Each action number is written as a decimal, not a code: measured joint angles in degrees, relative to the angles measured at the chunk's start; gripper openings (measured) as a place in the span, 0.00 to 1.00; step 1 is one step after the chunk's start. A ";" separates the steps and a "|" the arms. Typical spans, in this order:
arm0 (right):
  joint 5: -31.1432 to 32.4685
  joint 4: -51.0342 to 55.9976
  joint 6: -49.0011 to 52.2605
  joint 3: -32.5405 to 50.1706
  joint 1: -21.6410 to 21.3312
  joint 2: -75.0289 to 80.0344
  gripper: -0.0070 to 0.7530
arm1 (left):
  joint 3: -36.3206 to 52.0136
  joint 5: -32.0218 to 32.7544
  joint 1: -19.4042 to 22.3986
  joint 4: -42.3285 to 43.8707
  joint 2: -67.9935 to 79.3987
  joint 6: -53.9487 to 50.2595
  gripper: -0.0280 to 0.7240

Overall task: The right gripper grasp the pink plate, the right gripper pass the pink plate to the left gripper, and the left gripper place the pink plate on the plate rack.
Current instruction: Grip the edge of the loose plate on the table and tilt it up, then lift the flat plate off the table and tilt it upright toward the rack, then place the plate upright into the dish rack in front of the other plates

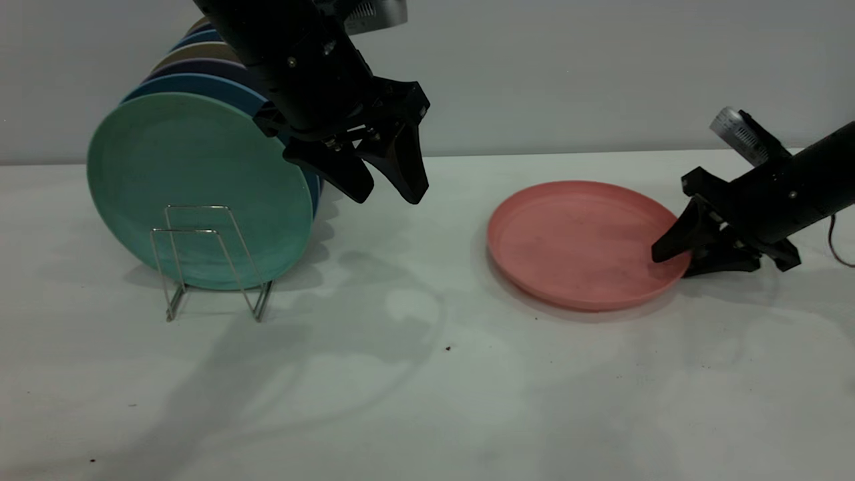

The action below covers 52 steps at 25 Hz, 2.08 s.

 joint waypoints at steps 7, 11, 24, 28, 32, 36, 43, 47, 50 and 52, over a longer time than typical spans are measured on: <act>4.50 0.52 -12.39 0.00 0.00 0.61 0.03 | -0.11 -0.53 0.00 0.00 0.00 -0.35 0.81; 12.59 1.72 -18.32 0.00 0.07 0.61 0.03 | -0.22 0.03 0.00 -0.12 0.00 -0.80 0.81; 21.17 8.19 -19.84 0.00 2.30 0.26 0.03 | -0.47 -7.25 -1.82 -10.41 3.45 -2.03 0.81; 21.47 8.36 -20.66 0.00 2.36 -1.32 0.03 | -0.47 -8.63 -2.34 -10.63 4.33 -2.03 0.66; 21.47 7.26 -20.73 0.00 2.36 -2.76 0.03 | -0.47 -9.60 -2.34 -11.04 4.33 -2.13 0.29; 21.30 6.19 -20.30 0.00 2.36 -3.48 0.09 | -0.58 -9.80 -2.34 -11.30 4.33 -1.66 0.14; 23.50 5.83 -14.94 0.05 1.78 -12.87 0.53 | -0.62 -4.89 -1.29 -5.74 1.49 6.67 0.14; 24.85 6.09 -14.11 0.05 0.23 -23.84 0.74 | -0.62 -1.85 1.34 2.36 -3.84 13.77 0.14; 25.40 4.08 -11.72 0.05 0.02 -32.22 0.76 | -0.62 0.24 4.40 8.29 -8.89 25.86 0.14; 25.82 0.15 -8.61 0.05 0.89 -38.14 0.74 | -0.62 1.61 6.46 10.47 -12.22 34.98 0.14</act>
